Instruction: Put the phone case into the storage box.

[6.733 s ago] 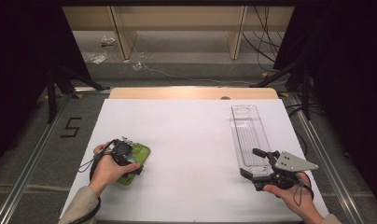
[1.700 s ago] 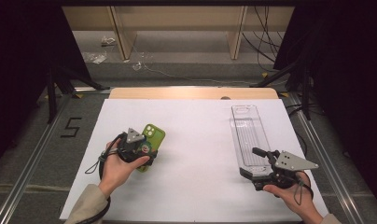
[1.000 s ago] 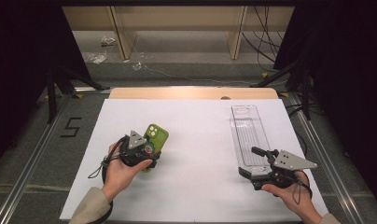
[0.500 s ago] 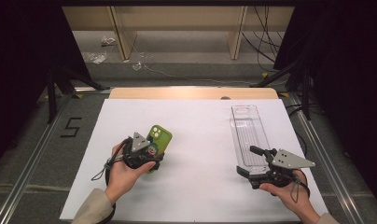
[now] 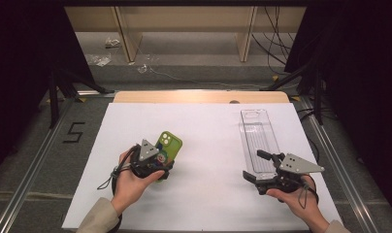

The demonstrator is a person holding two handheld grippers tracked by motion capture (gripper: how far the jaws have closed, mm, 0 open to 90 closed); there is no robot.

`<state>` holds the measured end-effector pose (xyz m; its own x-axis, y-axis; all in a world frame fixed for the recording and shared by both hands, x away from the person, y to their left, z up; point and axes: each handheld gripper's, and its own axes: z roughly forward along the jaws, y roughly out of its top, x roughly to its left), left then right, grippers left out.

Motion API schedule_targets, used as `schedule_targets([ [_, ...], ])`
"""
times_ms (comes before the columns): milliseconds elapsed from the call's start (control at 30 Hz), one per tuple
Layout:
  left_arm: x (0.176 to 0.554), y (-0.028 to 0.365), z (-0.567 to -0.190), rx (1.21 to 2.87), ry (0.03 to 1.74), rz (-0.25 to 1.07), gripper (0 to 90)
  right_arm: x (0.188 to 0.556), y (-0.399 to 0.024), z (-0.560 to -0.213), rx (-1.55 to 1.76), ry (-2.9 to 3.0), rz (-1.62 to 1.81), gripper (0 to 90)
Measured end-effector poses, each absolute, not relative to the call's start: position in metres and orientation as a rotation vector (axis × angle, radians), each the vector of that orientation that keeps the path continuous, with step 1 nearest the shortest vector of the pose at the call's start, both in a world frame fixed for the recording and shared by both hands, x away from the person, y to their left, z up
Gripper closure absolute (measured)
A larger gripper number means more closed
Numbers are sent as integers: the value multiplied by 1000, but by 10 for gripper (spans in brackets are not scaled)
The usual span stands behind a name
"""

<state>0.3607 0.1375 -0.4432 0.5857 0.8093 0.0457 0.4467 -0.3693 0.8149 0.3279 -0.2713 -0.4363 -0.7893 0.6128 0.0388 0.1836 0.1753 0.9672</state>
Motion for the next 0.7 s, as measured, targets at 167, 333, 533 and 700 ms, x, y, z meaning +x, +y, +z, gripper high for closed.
schedule_targets([
  [167,358,133,-444,2028,976,563,160,329,-268,-436,757,2098,1646,117],
  [333,356,129,-444,2031,957,560,160,331,-265,-436,764,2097,1647,116],
  [533,354,125,-444,2029,943,559,160,333,-263,-434,767,2089,1650,117],
  [700,351,121,-444,2027,925,554,160,334,-259,-434,767,2093,1648,116],
])
